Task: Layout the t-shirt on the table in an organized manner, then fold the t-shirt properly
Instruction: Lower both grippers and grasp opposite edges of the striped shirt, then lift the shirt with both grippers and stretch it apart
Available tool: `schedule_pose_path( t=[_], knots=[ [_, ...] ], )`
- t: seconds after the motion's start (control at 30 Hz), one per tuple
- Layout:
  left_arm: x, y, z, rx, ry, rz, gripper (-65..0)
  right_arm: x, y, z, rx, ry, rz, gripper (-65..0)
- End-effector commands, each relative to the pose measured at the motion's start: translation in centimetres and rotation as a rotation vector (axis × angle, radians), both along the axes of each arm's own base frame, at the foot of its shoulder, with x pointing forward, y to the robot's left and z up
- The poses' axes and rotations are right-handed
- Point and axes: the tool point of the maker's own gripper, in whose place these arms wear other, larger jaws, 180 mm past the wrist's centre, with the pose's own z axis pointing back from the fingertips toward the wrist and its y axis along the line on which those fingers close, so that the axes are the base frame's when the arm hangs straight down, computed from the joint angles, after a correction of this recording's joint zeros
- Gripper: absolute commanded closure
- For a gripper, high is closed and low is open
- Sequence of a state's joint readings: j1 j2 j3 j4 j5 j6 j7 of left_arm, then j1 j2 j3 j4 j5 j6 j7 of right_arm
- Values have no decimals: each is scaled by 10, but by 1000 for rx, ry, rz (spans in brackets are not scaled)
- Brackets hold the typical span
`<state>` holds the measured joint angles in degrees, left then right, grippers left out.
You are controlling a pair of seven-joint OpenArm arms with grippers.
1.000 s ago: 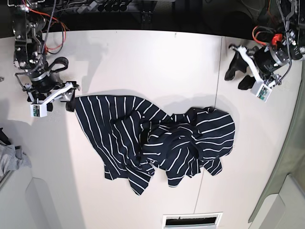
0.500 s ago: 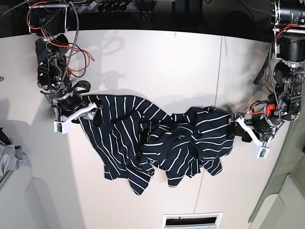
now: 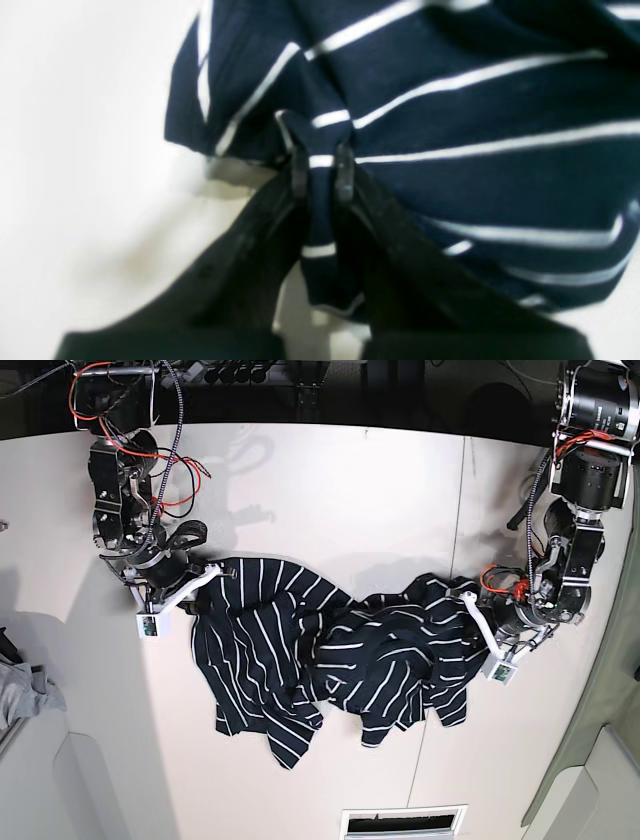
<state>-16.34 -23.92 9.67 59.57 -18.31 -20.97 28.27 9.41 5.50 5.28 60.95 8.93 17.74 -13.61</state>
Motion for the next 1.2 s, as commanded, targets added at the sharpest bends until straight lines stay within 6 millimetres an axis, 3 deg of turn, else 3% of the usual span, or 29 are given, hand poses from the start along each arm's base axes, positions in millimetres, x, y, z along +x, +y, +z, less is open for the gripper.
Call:
schedule_pose_path(
  t=[0.0, 0.13, 0.27, 0.43, 0.53, 0.67, 0.83, 0.93, 1.07, 1.1, 1.17],
  knots=[
    [24, 19, 37, 27, -100, 30, 0, 7, -11, 10, -30, -22, 16, 0],
    [31, 47, 95, 54, -179, 53, 0, 15, -40, 40, -89, -45, 22, 0],
    [26, 70, 152, 81, -235, 46, 0, 22, -64, 88, -64, -89, 20, 0],
    [25, 73, 222, 143, -360, -13, 0, 24, -102, 133, -55, -150, -19, 0],
    [22, 72, 237, 181, -374, -39, 0, 21, -118, 139, -47, -156, -47, 0],
    [13, 68, 212, 156, -315, -57, 0, 9, -118, 123, -38, -115, -51, 0],
    [0, 63, 139, 36, -188, 1, -248, 4, -103, 106, 19, -86, -63, 0],
    [-10, 64, 89, -31, -91, 72, -290, 2, -92, 99, 54, -74, -66, -3],
    [-31, 67, 41, -71, 48, 136, -290, 3, -83, 97, 77, -75, -69, -342],
    [-32, 68, 39, -73, 52, 141, -290, 5, -84, 97, 66, -82, -75, -383],
    [-32, 73, 42, -80, 29, 159, -290, 8, -92, 99, 33, -103, -104, -399]
  ],
)
